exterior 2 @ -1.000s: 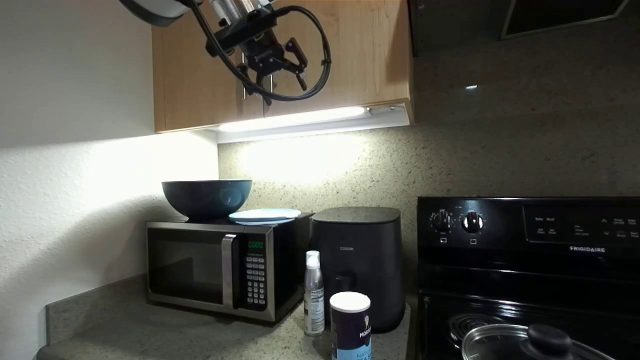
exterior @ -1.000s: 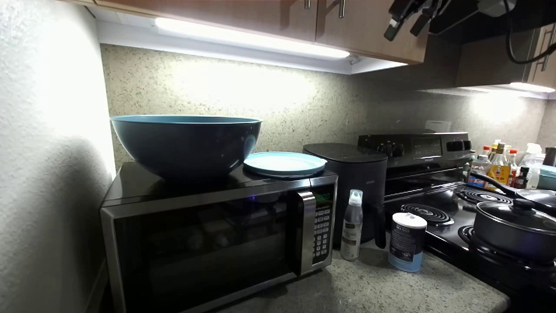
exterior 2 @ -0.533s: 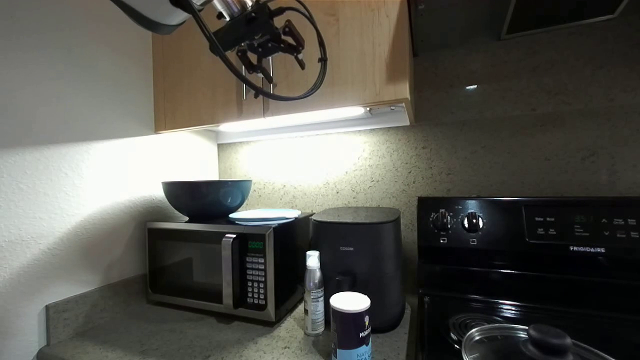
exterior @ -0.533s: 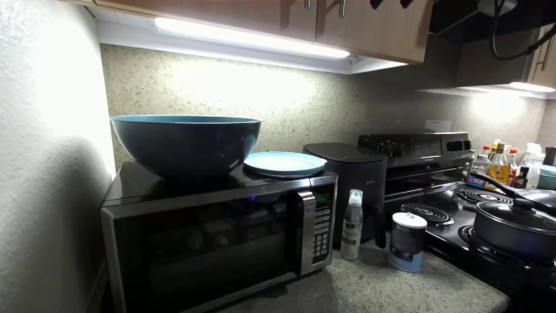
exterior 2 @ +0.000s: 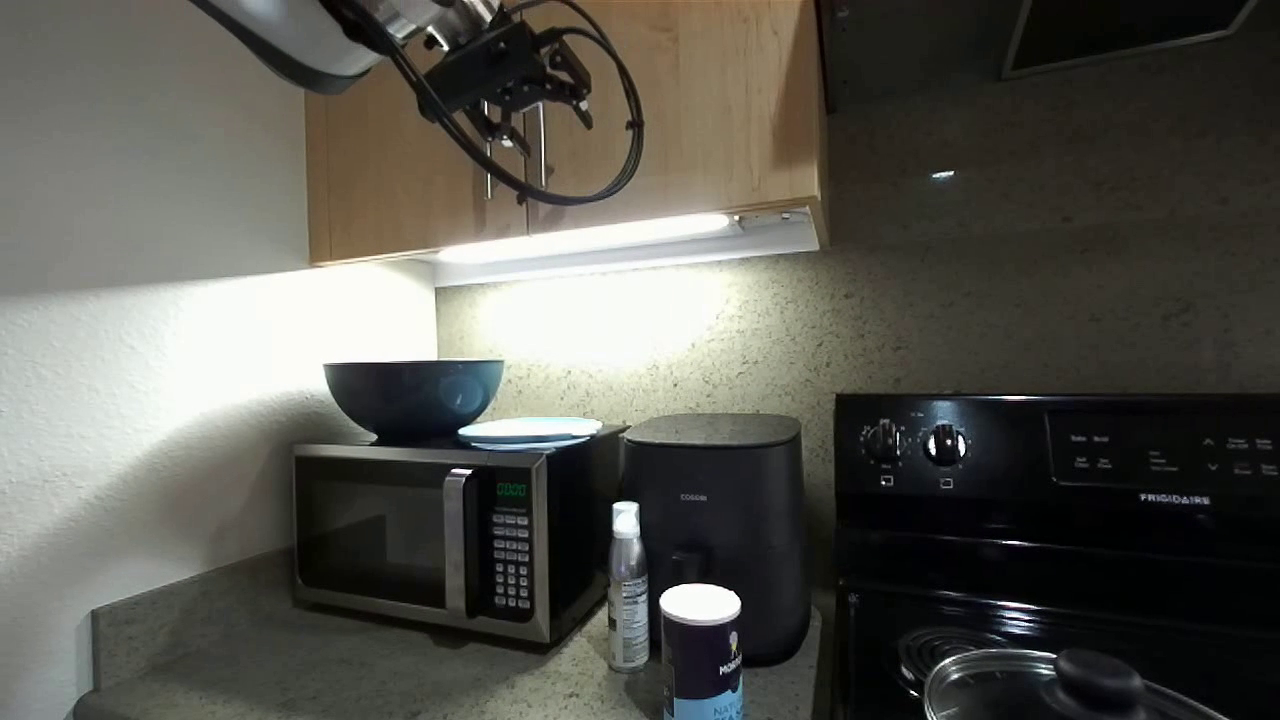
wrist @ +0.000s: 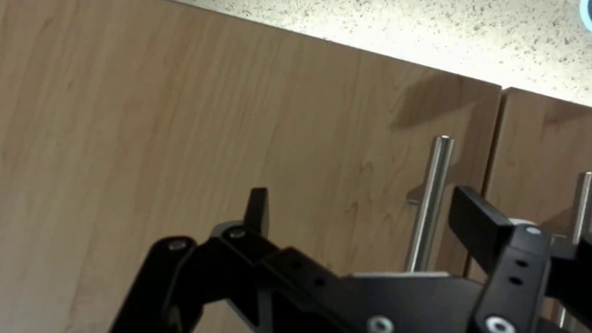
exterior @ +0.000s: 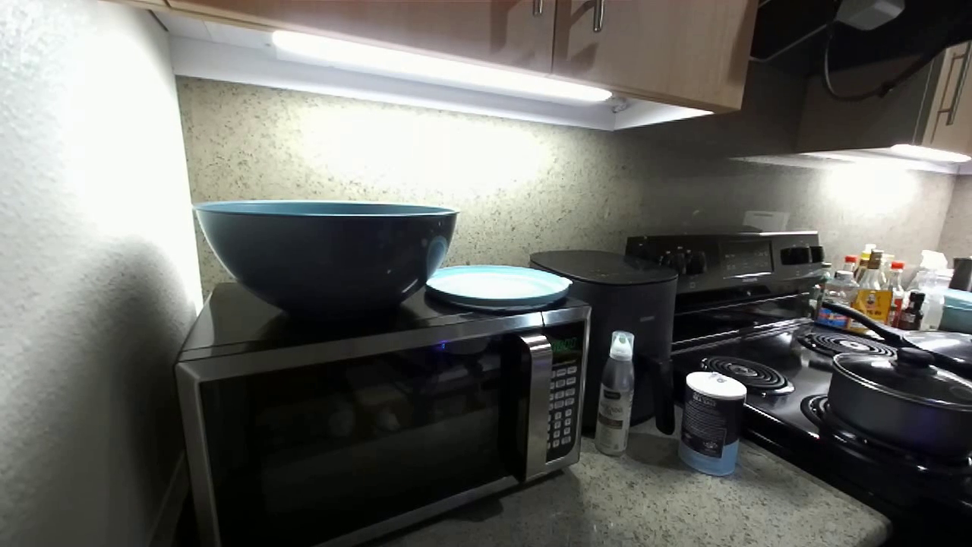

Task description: Open the right upper cabinet door.

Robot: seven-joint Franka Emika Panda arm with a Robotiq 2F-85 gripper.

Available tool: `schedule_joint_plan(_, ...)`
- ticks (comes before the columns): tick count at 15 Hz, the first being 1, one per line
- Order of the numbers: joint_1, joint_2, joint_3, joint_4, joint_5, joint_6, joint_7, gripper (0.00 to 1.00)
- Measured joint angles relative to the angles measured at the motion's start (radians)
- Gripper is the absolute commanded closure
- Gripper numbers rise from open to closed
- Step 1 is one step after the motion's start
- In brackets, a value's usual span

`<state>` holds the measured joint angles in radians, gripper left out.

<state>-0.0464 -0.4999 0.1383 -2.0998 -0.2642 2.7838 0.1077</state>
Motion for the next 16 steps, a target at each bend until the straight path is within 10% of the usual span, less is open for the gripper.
schedule_joint_plan(16,0.000,0.050,0.023,0.031,0.000,0.001,-0.005,0.00)
